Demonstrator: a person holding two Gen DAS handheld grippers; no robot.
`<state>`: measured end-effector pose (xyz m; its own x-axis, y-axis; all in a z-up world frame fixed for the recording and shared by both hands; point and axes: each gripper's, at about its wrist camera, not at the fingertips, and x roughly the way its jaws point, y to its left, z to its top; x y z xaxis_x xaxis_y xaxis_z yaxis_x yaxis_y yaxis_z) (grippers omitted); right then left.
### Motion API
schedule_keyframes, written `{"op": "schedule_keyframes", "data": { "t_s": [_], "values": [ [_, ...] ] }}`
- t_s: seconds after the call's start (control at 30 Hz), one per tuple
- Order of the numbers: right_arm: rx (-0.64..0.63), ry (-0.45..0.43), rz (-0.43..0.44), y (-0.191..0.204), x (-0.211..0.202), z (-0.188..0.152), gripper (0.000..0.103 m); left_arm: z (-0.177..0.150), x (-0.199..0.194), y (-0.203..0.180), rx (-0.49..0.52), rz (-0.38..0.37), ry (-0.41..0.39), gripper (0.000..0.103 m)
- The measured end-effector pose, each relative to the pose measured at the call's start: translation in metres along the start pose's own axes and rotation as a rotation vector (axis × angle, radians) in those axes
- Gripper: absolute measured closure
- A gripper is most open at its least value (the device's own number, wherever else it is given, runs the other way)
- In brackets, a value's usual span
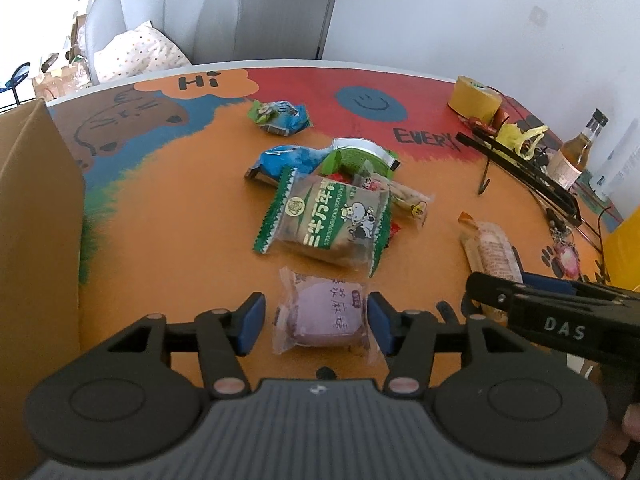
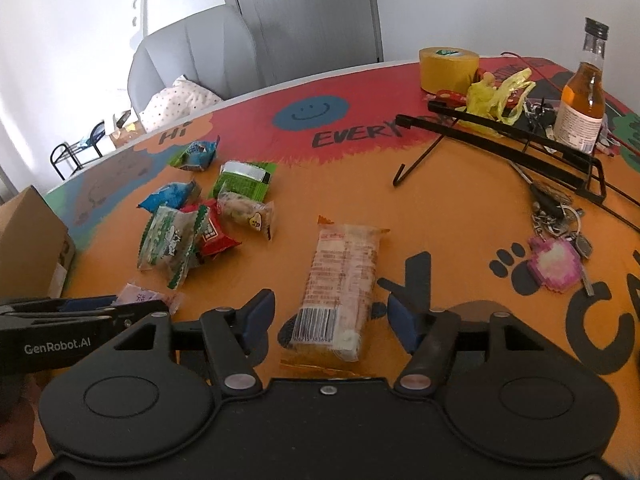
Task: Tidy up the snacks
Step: 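Grasp the purple pastry pack with the left gripper while the right grasps the long bread pack, then carry the purple pack and bread pack with both grippers over the box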
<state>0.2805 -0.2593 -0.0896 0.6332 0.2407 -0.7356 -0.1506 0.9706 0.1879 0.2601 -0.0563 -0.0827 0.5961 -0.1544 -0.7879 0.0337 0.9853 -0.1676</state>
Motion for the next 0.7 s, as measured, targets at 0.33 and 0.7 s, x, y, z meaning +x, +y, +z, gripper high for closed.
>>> {"op": "schedule_keyframes", "data": {
  "t_s": [0.33,0.7],
  "values": [
    [-0.055,-0.012,-0.016,0.006,0.005,0.0,0.065,-0.003,-0.001,-0.004,0.018,-0.015,0.004,0.064],
    [-0.031,-0.037,0.045,0.001,-0.013,-0.004,0.069,-0.005,-0.017,-0.004,0.005,-0.032,-0.029,0.067]
  ]
}}
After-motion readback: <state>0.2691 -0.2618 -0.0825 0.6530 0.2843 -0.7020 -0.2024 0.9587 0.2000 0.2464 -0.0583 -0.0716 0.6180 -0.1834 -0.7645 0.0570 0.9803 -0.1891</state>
